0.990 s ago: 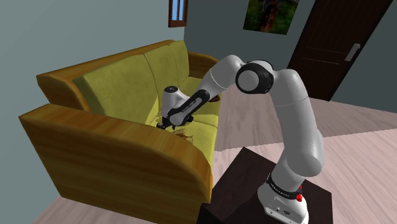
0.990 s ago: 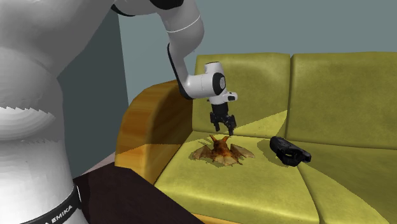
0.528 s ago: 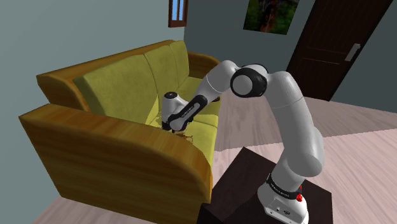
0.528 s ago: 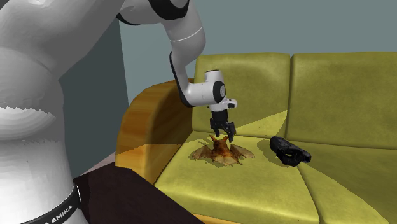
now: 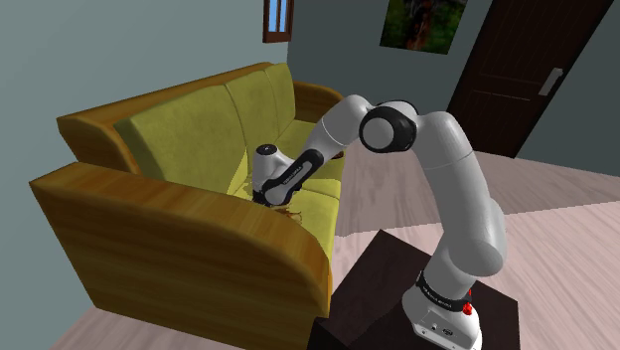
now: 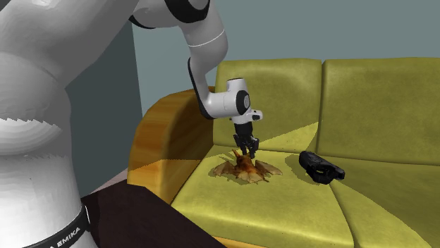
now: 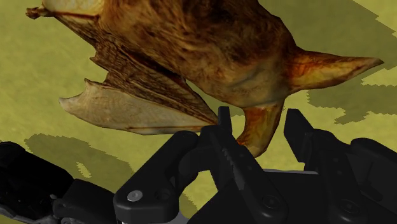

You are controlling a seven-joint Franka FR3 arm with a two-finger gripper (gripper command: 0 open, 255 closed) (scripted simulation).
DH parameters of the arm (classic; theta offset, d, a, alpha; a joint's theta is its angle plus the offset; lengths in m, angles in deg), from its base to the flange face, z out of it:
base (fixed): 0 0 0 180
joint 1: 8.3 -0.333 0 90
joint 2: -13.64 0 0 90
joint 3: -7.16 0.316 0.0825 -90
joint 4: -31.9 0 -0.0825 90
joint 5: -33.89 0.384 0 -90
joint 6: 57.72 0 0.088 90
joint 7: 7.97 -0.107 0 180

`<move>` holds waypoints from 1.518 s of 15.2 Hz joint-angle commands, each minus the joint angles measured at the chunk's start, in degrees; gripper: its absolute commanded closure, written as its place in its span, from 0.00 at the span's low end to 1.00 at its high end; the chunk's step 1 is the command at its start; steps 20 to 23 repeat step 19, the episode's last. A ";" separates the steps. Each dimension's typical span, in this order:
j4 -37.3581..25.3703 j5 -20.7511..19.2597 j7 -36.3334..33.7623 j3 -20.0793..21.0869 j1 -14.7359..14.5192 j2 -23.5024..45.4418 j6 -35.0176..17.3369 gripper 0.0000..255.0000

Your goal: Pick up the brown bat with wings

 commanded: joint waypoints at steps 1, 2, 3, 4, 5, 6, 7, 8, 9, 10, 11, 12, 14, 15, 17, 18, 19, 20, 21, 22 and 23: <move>-0.03 0.00 0.00 0.00 0.00 -0.03 0.01 1.00; -0.08 0.02 0.06 0.02 0.04 -0.04 0.07 1.00; 0.14 0.14 0.22 0.16 0.14 -0.69 0.50 1.00; 0.35 0.25 0.38 0.30 0.23 -1.33 0.93 1.00; 0.54 0.37 0.54 0.43 0.32 -1.97 1.38 1.00; 0.69 0.50 0.71 0.57 0.42 -2.58 1.84 1.00; 0.85 0.63 0.87 0.71 0.51 -3.20 2.30 1.00; 1.00 0.76 1.04 0.85 0.60 -3.82 2.77 1.00; 1.14 0.90 1.21 0.98 0.69 -4.43 3.24 1.00; 1.26 1.04 1.39 1.12 0.78 -5.03 3.72 1.00; 1.37 1.18 1.56 1.25 0.86 -5.62 4.20 1.00; 1.47 1.33 1.74 1.38 0.95 -6.21 4.69 1.00; 1.63 1.63 2.09 1.64 1.12 -7.37 5.68 1.00; 1.69 1.78 2.27 1.77 1.20 -7.94 6.18 1.00; 1.77 2.09 2.63 2.02 1.36 -9.05 7.21 1.00; 1.79 2.11 2.66 2.03 1.37 -9.14 7.28 1.00; 1.78 2.12 2.66 2.03 1.37 -9.14 7.28 1.00; 1.78 2.12 2.66 2.03 1.37 -9.14 7.28 1.00; 1.78 2.12 2.66 2.03 1.37 -9.14 7.28 1.00; 1.78 2.12 2.66 2.03 1.37 -9.14 7.28 1.00; 1.78 2.12 2.66 2.03 1.37 -9.14 7.28 1.00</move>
